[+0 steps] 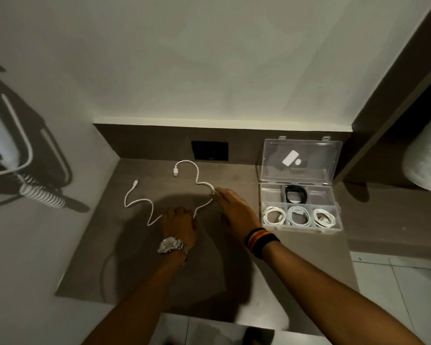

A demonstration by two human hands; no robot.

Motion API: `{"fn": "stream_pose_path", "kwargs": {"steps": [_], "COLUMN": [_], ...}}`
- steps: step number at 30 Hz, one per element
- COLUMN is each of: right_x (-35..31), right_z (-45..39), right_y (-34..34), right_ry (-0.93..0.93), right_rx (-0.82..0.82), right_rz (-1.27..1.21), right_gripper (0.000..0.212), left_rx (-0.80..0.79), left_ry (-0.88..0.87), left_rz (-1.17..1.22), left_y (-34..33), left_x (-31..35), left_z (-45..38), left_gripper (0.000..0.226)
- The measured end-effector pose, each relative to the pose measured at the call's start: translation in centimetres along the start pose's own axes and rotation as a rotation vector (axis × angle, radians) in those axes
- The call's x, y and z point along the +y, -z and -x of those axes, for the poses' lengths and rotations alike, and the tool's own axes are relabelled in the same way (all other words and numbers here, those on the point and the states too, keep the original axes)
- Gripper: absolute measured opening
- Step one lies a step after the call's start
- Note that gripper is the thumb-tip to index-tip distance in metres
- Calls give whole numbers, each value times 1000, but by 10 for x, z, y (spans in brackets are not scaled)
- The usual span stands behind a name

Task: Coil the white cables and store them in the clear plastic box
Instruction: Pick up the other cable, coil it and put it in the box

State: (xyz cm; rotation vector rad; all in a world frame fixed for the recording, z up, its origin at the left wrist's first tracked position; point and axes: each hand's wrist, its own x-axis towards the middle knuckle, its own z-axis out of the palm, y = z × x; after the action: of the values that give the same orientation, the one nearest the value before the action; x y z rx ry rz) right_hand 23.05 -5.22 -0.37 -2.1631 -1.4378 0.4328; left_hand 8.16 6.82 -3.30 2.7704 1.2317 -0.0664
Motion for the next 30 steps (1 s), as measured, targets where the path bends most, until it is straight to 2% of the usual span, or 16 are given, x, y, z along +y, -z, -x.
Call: {"fn": "stream_pose_path", "kwargs": {"steps": [3,5,7,10,12,17,19,22,24,26,28,30], "right_x": [-20,-32,-44,-59,-54,-34,-20,-8,-12,-28,-53,-88], "right_z": [-17,-15,0,21,27,52,71,105,125,138,144,142], "right_y": [-16,-17,-12,5,24,68,74,66,54,45,39,36], "right_ry": [132,148,64,-112,-175,-487,-602,-757,-861,-908,-836,-623], "right_rx": [-109,-107,-52,65,216,643,739,812,739,555,448,468], "right_rz": [157,92,-111,-573,-638,-750,-710,-616,-594,-537,-392,-433], "right_gripper": [64,42,15,17,16,20,21,29,31,21,19,39], "left_rx": [134,176,105,10,-75,-87,-97,-160,-206,-219,-193,-189], "left_ry": [-107,-152,-148,-93,-19,-44,-52,-110,-152,-197,-261,-360], "left_rz": [237,423,686,1031,1205,1255,1287,1413,1425,1362,1265,1133], "left_y": [7,15,27,44,52,83,97,111,116,119,125,133], "left_x": [-10,-25,-45,-83,-106,-169,-184,-190,-183,-164,-133,-97], "left_z": [9,18,24,30,33,50,53,53,54,56,59,66], "left_gripper": [23,29,33,35,42,47,47,30,29,30,31,32]}}
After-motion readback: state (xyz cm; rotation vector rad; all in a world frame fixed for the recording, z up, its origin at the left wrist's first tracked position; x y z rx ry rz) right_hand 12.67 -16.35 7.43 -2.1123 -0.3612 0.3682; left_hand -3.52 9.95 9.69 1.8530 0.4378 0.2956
